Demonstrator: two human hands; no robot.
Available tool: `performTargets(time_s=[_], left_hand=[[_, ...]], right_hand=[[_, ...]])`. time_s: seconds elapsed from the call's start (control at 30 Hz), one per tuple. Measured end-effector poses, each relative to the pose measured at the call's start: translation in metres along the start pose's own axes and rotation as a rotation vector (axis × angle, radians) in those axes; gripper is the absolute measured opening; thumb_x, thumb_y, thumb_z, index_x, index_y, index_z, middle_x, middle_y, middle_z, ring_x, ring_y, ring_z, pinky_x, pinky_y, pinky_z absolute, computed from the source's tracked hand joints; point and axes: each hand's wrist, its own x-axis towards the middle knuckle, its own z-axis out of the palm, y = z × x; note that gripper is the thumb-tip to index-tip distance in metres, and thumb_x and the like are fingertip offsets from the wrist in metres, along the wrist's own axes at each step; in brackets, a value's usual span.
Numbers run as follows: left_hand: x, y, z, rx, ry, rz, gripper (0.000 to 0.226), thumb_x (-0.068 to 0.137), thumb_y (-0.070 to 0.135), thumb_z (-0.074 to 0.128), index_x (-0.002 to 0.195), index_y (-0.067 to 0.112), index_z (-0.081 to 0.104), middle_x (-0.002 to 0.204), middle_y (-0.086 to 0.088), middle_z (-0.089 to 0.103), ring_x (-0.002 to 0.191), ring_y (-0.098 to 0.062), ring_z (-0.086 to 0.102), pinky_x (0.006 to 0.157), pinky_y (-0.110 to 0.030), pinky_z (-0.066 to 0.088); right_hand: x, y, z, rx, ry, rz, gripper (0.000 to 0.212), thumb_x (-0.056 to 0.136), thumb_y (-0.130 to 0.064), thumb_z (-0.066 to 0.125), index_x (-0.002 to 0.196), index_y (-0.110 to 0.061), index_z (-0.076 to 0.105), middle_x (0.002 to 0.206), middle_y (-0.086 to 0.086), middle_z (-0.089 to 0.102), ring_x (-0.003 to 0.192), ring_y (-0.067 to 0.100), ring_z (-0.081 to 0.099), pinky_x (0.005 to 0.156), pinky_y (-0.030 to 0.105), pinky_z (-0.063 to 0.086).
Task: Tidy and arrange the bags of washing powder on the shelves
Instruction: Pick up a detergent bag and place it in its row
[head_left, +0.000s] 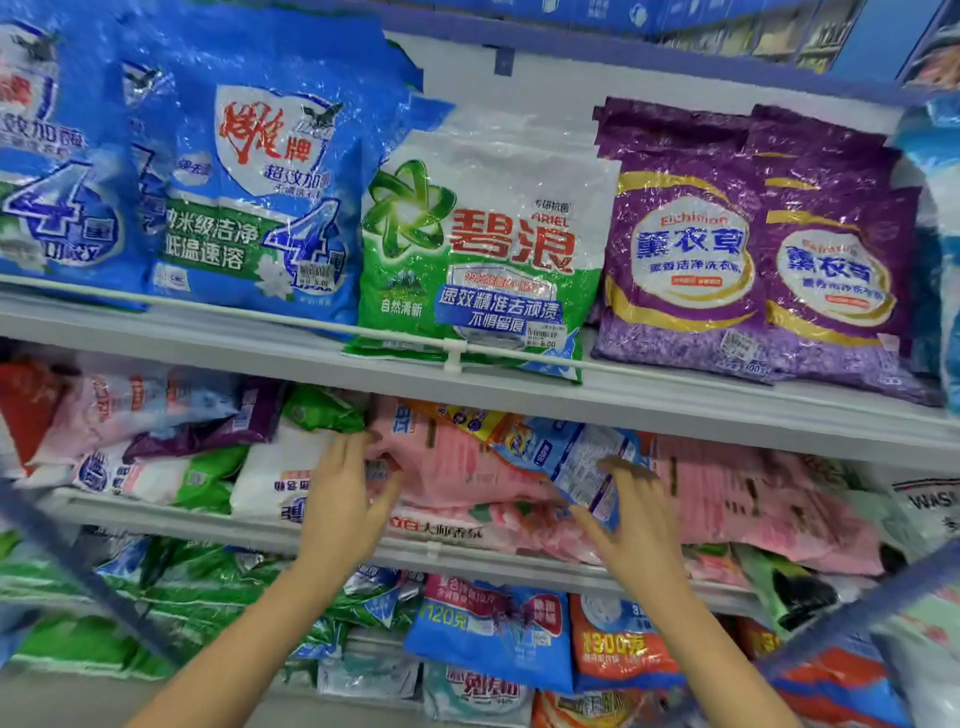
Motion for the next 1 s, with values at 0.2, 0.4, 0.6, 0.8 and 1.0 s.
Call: performTargets(time_s=[0.2,0.4,0.6,0.8,1.0], left_hand=[[0.032,-0.008,0.058,0.258,-0.123,0.017,0.079,0.091,0.051,0.050,0.146,0.000,0.025,0.154,-0.018,0.025,0.143,-0.030,0.021,0.119,-0.037,0.012],[0.026,-0.029,0.078,0.265,-0.079,0.096,0.083,0.089,0.047,0.054,0.143,-0.009,0.025,0.149,-0.027,0.029,0.141,-0.039,0.023,0.117,-0.043,0.020],[0.026,-0.033,0.080,0.227,-0.100,0.088,0.081,0.090,0.041,0.058,0.144,-0.008,0.024,0.151,-0.024,0.027,0.143,-0.036,0.019,0.118,-0.041,0.018],[0.018,-0.019,0.067,0.145,-0.021,0.075,0.089,0.080,0.035,0.072,0.145,-0.004,0.025,0.150,-0.024,0.029,0.140,-0.037,0.024,0.117,-0.043,0.020],[0.015,0.005,0.054,0.135,0.068,0.170,0.097,0.067,0.050,0.079,0.142,0.007,0.035,0.141,-0.022,0.043,0.126,-0.036,0.044,0.108,-0.046,0.032]], right_hand=[[0.040,-0.008,0.033,-0.275,0.026,-0.143,0.085,0.074,-0.060,0.066,0.138,-0.007,0.044,0.140,0.021,0.045,0.131,0.038,0.040,0.108,0.050,0.031],[0.053,0.006,0.050,-0.397,0.154,-0.280,0.056,0.079,-0.035,0.073,0.126,-0.009,0.059,0.128,0.021,0.057,0.120,0.038,0.053,0.096,0.055,0.045],[0.062,-0.001,0.031,-0.311,0.191,-0.296,0.031,0.087,-0.028,0.062,0.105,-0.005,0.070,0.100,0.019,0.071,0.089,0.036,0.068,0.069,0.043,0.056],[0.054,-0.015,-0.005,-0.331,0.214,-0.150,0.027,0.090,-0.026,0.059,0.088,-0.002,0.070,0.067,0.024,0.064,0.059,0.038,0.061,0.055,0.033,0.040],[0.014,-0.006,-0.037,-0.048,0.232,-0.215,0.011,0.085,-0.012,0.067,0.093,-0.010,0.074,0.062,0.008,0.069,0.053,0.027,0.064,0.051,0.032,0.043]])
